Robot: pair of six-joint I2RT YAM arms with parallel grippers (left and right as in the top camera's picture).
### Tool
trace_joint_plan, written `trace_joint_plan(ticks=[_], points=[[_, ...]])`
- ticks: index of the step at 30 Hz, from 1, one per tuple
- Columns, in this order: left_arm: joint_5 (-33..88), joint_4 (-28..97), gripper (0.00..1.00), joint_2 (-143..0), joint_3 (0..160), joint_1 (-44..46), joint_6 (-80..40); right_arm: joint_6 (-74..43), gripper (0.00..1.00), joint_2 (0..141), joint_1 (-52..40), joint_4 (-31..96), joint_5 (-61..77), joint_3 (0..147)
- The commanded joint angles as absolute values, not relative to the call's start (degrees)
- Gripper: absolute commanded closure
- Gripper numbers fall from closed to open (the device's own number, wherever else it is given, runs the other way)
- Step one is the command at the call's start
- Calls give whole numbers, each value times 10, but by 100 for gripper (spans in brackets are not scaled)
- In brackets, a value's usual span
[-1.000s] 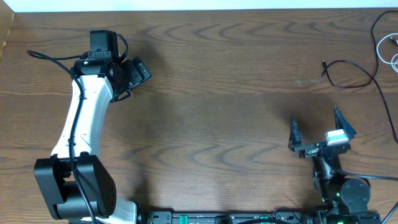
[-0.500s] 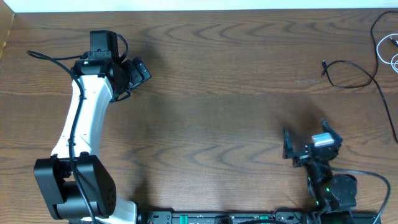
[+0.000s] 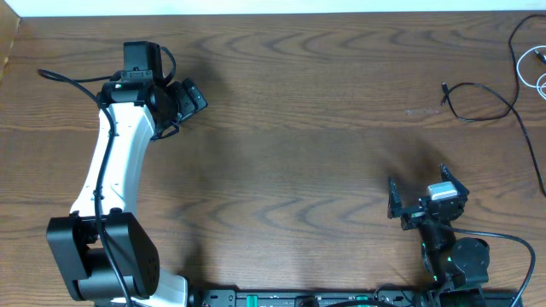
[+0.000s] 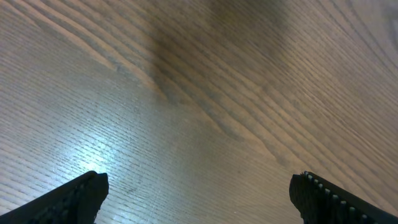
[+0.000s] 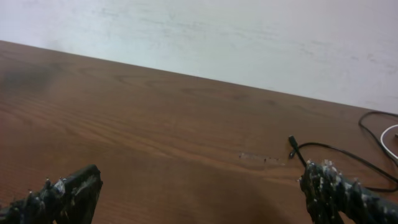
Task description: Untangle cables
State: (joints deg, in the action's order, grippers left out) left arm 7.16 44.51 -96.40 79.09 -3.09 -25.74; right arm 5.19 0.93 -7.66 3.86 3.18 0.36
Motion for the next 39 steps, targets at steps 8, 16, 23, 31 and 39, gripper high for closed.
trace_joint_plan(ticks=[8,16,23,31,39], points=[[70,445,2,-971,789,-31,-263,46,1,5,-72,41,34,3],[53,478,2,-970,789,-31,-221,46,1,5,-72,41,34,3],[53,478,2,-970,789,-31,-221,46,1,5,-72,41,34,3],[53,505,2,-970,785,-31,-221,46,1,5,-72,41,34,3],[33,498,2,-912,748,-31,-221,46,1,5,-72,41,34,3]])
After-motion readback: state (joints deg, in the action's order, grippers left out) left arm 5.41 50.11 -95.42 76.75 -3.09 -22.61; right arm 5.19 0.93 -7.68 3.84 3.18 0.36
